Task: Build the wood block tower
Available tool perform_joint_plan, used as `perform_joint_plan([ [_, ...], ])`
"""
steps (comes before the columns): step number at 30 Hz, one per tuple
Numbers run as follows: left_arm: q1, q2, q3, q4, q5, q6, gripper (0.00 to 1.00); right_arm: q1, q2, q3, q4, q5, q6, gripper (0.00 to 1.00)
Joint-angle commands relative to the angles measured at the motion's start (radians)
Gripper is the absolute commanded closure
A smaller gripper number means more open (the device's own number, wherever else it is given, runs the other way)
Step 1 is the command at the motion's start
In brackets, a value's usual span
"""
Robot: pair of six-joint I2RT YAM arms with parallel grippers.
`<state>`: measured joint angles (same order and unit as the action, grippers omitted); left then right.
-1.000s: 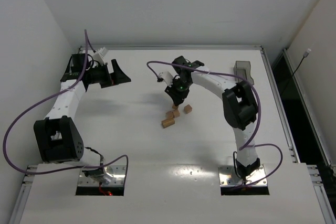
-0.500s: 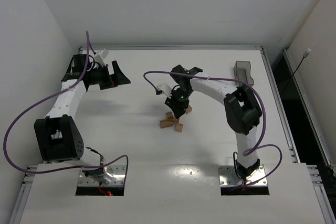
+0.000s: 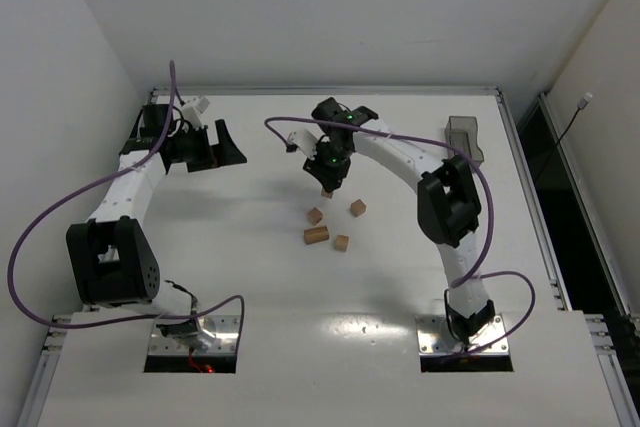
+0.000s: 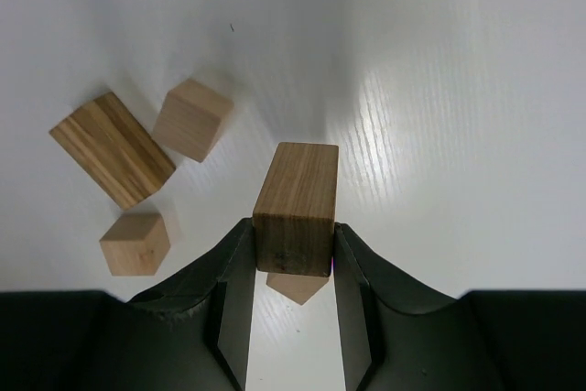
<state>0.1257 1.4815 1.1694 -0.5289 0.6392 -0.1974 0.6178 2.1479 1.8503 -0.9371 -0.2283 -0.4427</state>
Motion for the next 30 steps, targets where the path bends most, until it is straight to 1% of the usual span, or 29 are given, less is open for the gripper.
perform_joint_plan([
  [1,-0.006,-0.030,0.004,0.023,-0.010,0.003,0.00,-0.001,0.039,0.043,-0.078,0.047,-0.031,1.00],
  [9,-0.006,-0.010,0.022,0.023,-0.001,0.003,0.00,-0.001,0.040,0.020,-0.091,0.035,-0.070,1.00],
  [20,-0.006,-0.001,0.022,0.023,-0.001,0.003,0.00,-0.001,0.020,-0.066,-0.031,0.006,-0.137,1.00],
  [25,-0.006,-0.001,0.022,0.023,-0.001,0.003,0.00,-0.001,0.020,-0.077,-0.009,-0.013,-0.182,1.00],
  [30,-0.006,-0.001,0.022,0.023,0.010,0.003,0.00,-0.001,0.020,-0.077,0.000,-0.031,-0.200,0.96],
])
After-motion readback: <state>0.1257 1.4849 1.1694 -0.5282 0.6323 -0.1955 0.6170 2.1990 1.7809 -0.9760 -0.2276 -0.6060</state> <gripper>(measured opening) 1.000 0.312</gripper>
